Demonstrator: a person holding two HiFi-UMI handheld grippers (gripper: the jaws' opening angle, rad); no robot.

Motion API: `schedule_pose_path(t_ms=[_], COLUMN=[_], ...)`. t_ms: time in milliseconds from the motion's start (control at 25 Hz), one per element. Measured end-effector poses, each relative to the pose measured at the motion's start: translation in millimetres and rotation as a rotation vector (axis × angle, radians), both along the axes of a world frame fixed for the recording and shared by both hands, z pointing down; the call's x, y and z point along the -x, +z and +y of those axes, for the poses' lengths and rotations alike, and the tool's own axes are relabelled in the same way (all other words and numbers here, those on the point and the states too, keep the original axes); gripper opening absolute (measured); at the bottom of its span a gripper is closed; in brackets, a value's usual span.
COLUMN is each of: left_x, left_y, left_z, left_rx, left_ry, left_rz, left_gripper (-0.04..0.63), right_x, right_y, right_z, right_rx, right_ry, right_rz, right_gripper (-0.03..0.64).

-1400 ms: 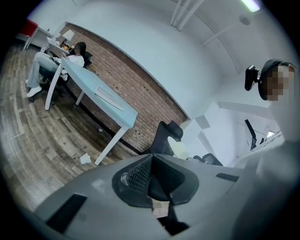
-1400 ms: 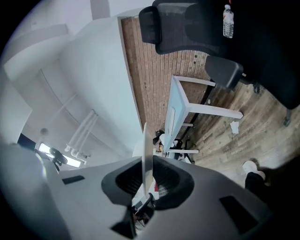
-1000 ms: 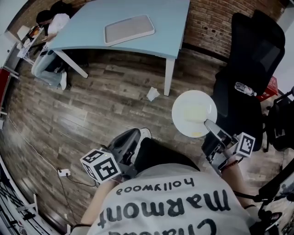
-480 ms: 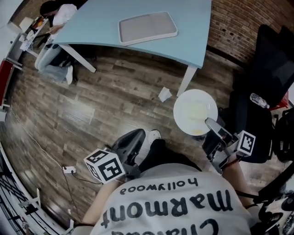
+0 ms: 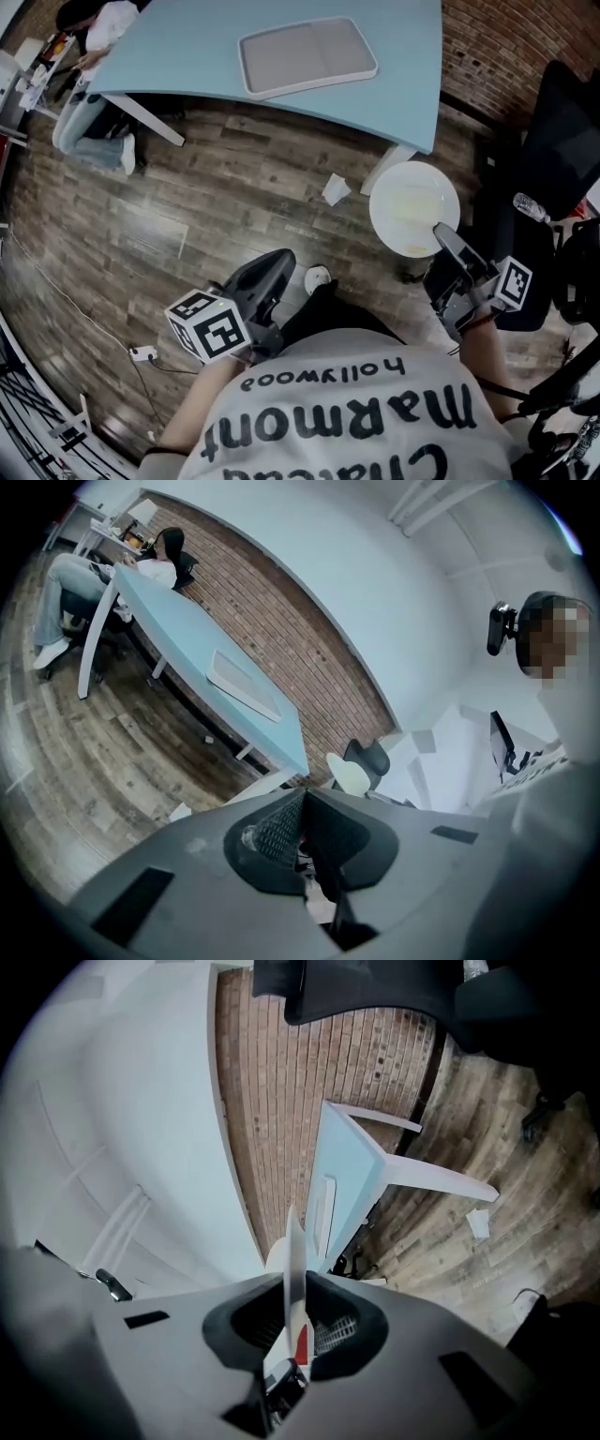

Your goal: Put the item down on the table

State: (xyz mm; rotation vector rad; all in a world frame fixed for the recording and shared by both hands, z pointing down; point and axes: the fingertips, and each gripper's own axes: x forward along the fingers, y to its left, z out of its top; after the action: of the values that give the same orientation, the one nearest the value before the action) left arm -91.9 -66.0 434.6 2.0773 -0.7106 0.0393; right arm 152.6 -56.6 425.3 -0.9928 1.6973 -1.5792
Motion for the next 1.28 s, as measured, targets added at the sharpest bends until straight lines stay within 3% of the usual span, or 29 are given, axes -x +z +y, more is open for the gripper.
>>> schedule_pose_path(t_ms=[240,640,920,1120,1280], left_x=[9.4,14.2,9.4,14.1,18.7], left_y=[6.6,-8.2,-24.3,-23.7,-16.6], left_z=[-40.2,-85.2,-106.3,-103.1,-95.6], left_rx=[0.027,-0.053,-0.206,-0.191,-0.262], left_ry=[0.056,0.062,0.122,0.093,0.109], left_rz=[0.012,0.054,-0.059,-0.033,-0.142], left_gripper=[0.008,0.008,0.008,0.008,0.008], right_x=[26.6,23.2,30.6,33.1,30.1], right_y=[-5.5,-23.8,-33.5,-37.2,-30.8], right_z=[-31.8,-52.3,-84.6,-84.2,-88.7], right_rx=[0.006,-0.018,-0.02,-0.006,0.008], right_ry=[0.015,0.081,0.079,0.069,0.062], right_rz=[0.015,0.02,-0.011,0.006,0.002], right_gripper=[0.037,0.038,0.037,0.037,0.037])
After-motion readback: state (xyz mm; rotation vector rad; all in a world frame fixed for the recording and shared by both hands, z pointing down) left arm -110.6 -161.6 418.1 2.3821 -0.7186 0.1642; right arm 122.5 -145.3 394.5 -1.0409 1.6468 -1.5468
